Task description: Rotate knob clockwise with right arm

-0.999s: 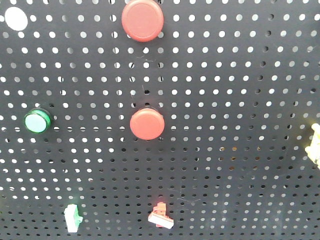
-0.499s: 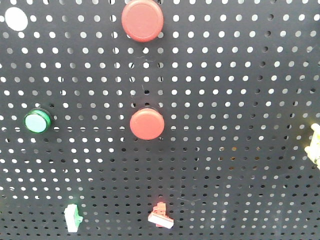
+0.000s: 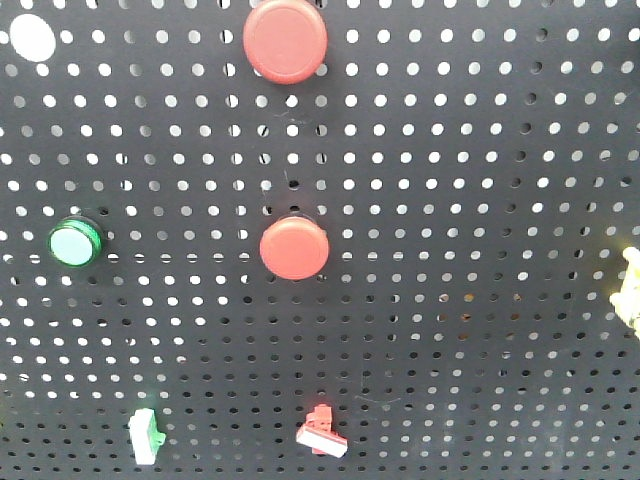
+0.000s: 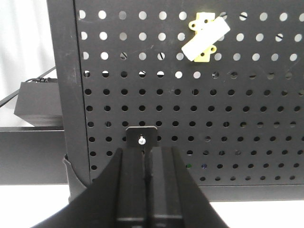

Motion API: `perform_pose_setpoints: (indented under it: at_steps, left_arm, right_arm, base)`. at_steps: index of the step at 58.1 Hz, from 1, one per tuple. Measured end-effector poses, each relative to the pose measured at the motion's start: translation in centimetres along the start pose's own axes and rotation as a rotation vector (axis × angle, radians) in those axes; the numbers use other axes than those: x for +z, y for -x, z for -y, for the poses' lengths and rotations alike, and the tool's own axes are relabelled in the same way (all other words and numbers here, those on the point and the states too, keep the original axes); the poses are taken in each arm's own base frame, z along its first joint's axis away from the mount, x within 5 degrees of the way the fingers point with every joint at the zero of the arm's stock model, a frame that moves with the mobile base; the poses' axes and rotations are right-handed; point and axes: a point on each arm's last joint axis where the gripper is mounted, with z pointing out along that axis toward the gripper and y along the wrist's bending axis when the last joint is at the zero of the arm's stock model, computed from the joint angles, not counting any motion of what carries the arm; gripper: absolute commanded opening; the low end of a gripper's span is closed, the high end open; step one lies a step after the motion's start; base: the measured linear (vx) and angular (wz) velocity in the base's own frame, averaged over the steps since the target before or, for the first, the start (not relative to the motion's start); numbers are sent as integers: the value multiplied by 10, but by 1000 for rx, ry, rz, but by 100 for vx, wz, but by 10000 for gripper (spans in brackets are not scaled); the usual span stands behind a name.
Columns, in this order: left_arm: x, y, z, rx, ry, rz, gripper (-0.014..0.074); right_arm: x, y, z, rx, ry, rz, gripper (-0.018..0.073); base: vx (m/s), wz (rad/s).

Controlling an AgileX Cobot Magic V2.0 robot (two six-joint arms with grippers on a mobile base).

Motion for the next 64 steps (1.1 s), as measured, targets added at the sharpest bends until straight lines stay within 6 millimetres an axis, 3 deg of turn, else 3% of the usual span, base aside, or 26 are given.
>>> perform_pose_setpoints:
  at_steps: [10, 18, 33, 64]
  left_arm:
    - [0, 0, 0, 0, 0, 0, -6]
    - [0, 0, 0, 0, 0, 0, -6]
    - [0, 0, 0, 0, 0, 0, -6]
    - [0, 0, 0, 0, 0, 0, -6]
  right_arm:
    - [0, 4, -10, -415, 100, 69, -9]
    - [0, 9, -13, -595, 115, 148, -6]
    - [2, 16, -9, -565, 51, 211, 38]
    - [44, 6, -13, -351, 122, 118, 214]
  base:
    - [0, 0]
    - [0, 0]
    - [0, 0]
    - [0, 0]
